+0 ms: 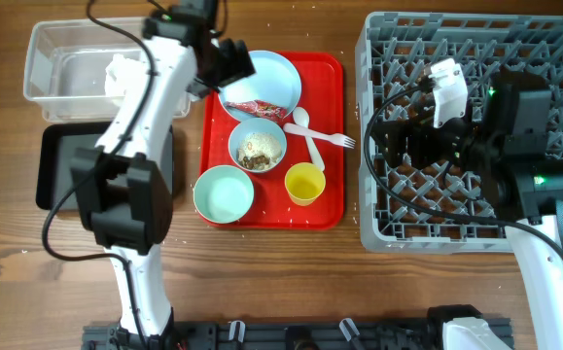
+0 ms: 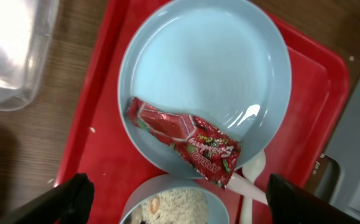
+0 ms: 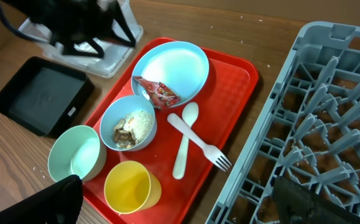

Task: Sort waste into correct bins and load items into the dishwasher rack
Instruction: 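Grasp the red wrapper on the blue plate with the left gripper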

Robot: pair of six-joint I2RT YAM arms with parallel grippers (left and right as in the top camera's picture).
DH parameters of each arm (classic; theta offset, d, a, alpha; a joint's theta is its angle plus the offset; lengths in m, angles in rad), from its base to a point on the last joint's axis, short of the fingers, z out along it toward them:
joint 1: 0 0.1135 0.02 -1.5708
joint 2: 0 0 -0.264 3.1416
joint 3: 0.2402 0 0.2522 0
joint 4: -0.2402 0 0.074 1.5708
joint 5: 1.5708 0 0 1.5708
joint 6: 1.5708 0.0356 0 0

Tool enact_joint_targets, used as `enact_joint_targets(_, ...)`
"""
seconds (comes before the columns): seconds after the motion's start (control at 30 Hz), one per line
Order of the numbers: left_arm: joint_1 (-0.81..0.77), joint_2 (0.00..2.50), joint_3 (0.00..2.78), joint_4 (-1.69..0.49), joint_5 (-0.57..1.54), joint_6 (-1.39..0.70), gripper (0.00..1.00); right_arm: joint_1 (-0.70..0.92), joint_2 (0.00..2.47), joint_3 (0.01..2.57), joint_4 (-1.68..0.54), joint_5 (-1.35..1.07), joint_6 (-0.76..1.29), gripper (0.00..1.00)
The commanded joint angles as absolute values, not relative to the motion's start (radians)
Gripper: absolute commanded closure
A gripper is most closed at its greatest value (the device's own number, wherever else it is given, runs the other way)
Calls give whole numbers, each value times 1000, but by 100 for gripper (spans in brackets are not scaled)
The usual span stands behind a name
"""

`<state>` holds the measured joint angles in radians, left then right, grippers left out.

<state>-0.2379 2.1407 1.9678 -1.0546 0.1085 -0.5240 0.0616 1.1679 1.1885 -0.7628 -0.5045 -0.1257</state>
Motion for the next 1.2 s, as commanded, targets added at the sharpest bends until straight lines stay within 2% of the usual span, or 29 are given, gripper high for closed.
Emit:
enact_joint_targets(0.0, -302, 2148, 1832, -930, -14, -684, 11, 61, 1175, 1203, -764, -506, -130, 1)
enact_joint_targets(0.23, -313, 2149, 1685, -725, -28, -749, 18, 61, 1175, 1202, -772, -506, -129, 1)
enact_joint_targets(0.67, -317, 2209, 1652, -668, -28, -749, 22, 61, 1175, 1202, -772, -506, -129, 1)
enact_joint_targets(0.77, -317, 2209, 1652, -657, -41, -749, 33, 61, 1175, 1202, -772, -506, -129, 1)
enact_joint_targets(0.87, -317, 2210, 1652, -648, -44, -749, 38, 61, 1175, 1202, -772, -506, -129, 1)
enact_joint_targets(0.97, -317, 2214, 1652, -635, -44, -749, 63, 61, 1175, 1202, -772, -506, -129, 2)
enact_joint_targets(1.07, -317, 2219, 1652, -627, -44, -749, 82, 61, 1175, 1202, -772, -506, -129, 1)
enact_joint_targets(1.17, -317, 2220, 1652, -627, -44, -749, 85, 61, 1175, 1202, -773, -506, -130, 1)
